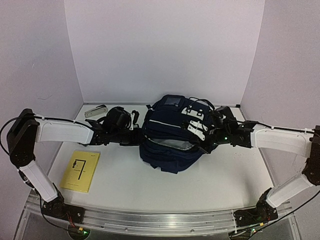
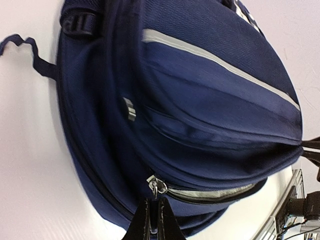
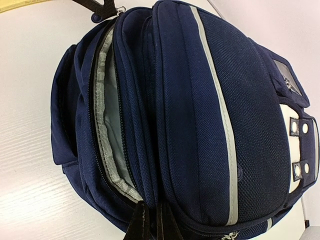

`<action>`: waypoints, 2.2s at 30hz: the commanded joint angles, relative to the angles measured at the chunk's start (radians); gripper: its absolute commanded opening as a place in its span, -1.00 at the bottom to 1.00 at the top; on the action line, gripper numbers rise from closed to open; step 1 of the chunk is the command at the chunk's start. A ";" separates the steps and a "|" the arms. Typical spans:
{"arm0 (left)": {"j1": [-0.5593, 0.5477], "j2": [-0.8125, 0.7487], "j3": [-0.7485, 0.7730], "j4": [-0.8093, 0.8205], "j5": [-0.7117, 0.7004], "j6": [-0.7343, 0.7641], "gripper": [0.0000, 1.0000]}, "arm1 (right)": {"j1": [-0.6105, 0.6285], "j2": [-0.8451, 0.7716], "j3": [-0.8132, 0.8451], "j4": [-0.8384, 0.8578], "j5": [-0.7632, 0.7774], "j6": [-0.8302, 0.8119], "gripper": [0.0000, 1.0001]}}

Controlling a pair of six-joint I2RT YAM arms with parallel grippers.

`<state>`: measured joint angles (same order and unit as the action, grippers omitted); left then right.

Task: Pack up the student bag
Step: Unzip the student bag at the center of the board.

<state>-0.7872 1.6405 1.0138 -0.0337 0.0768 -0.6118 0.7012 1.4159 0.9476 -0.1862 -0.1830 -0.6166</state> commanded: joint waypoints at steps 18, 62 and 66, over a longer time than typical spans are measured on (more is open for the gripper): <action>0.238 0.103 0.154 0.030 0.101 0.202 -1.00 | -0.104 -0.028 0.215 -0.152 -0.095 0.203 -1.00; 0.735 -0.388 -0.313 -0.594 -0.124 -0.182 0.99 | -0.003 0.189 0.285 -0.165 -0.325 0.403 0.71; 0.771 -0.369 -0.329 -0.582 -0.146 -0.163 0.99 | 0.004 0.185 0.271 -0.165 -0.348 0.408 0.73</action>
<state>-0.0464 1.2590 0.7029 -0.6119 -0.0335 -0.7984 0.6961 1.5937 1.2007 -0.3672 -0.4936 -0.2279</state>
